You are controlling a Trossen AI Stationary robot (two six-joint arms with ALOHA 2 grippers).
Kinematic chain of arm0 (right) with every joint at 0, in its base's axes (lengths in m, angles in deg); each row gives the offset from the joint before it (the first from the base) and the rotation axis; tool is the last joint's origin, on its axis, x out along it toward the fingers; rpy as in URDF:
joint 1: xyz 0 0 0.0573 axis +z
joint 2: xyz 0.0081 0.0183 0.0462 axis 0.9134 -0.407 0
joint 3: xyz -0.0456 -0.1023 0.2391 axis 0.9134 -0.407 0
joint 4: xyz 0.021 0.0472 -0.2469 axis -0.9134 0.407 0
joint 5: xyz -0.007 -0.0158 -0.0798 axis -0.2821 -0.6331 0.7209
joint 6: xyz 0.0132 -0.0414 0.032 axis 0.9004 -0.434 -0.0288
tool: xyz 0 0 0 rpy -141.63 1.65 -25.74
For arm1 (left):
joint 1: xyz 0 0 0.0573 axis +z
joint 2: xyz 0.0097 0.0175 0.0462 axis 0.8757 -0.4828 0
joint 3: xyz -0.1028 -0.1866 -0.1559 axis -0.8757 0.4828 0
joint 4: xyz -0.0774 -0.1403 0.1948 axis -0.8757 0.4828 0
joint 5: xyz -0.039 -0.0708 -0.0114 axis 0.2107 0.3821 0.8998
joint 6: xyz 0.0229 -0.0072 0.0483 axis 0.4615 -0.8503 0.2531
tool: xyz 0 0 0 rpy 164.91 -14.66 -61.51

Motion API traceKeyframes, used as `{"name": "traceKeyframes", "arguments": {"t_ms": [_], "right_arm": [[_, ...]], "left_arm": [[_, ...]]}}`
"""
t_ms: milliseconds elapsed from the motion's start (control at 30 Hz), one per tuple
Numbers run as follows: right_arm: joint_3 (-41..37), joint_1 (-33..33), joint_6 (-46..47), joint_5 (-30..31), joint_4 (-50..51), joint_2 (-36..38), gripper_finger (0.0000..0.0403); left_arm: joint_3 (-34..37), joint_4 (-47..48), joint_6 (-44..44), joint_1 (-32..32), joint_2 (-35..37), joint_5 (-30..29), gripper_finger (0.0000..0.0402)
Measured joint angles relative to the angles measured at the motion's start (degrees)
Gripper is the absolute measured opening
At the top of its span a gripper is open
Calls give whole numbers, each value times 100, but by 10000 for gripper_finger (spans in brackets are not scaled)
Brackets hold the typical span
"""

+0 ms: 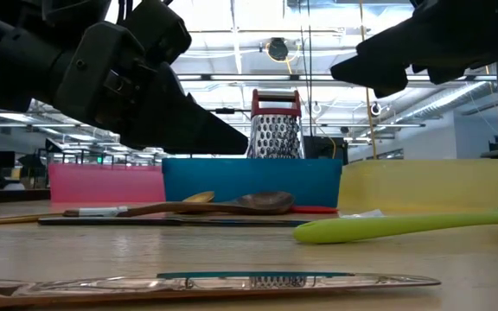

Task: Pick & Place Kitchen Items
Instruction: Put the black table knife into the yellow bin

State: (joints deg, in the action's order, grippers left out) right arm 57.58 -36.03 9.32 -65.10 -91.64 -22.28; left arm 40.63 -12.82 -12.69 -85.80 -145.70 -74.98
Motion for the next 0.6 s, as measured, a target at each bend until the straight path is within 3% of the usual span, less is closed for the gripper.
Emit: {"name": "traceKeyframes", "arguments": {"t_ms": [600], "right_arm": [[0,-111,-1,-9,-142,0,222]], "left_arm": [[-1,2,52,0,0,-2,161]]}}
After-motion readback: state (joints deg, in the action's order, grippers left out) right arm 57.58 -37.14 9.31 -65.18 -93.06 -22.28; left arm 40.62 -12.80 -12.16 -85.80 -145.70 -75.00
